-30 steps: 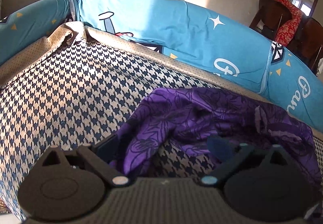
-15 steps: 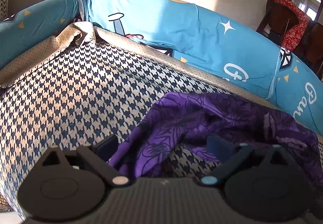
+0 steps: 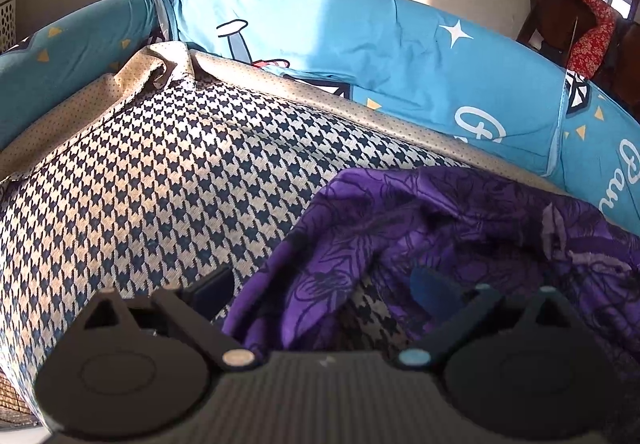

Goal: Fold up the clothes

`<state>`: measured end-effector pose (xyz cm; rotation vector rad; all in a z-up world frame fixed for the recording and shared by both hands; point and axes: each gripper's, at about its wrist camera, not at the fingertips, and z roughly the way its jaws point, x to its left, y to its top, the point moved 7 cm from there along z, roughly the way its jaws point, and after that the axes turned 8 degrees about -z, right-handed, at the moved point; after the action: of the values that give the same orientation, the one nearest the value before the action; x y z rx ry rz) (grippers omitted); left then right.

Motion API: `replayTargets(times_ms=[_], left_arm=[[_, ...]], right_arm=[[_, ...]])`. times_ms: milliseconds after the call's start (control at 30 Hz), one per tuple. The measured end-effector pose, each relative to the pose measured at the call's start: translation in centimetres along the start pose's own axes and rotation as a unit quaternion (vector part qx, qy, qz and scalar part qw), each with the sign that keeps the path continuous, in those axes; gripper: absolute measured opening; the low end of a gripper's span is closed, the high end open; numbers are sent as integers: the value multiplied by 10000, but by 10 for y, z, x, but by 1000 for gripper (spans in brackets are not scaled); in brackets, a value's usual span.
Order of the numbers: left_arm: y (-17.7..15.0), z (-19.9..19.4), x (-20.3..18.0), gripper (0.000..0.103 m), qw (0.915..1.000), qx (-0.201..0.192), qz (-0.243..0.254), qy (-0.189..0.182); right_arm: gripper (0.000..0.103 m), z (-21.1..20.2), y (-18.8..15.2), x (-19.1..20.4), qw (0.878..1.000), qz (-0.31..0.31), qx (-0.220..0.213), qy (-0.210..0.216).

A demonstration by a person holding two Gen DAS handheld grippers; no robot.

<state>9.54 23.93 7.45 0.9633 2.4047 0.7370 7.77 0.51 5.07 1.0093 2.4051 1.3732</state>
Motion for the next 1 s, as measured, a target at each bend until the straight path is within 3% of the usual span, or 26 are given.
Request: replayTargets(times_ms=[200, 533, 767, 1000], left_arm=[[5, -4, 0, 99, 9999, -116, -17, 39], [9, -13, -6, 100, 9984, -440, 260, 236], [9, -18, -15, 102, 9956, -677, 543, 364], [-15, -22, -40, 102, 9939, -558, 944, -121]], right_arm=[[15, 4, -20, 35, 9954, -655, 373, 599], [15, 23, -29, 69, 9867, -571, 498, 1440], [24, 18, -33, 65, 9899, -679, 395, 1177], [27, -14, -21, 21, 9977, -360, -17, 570]])
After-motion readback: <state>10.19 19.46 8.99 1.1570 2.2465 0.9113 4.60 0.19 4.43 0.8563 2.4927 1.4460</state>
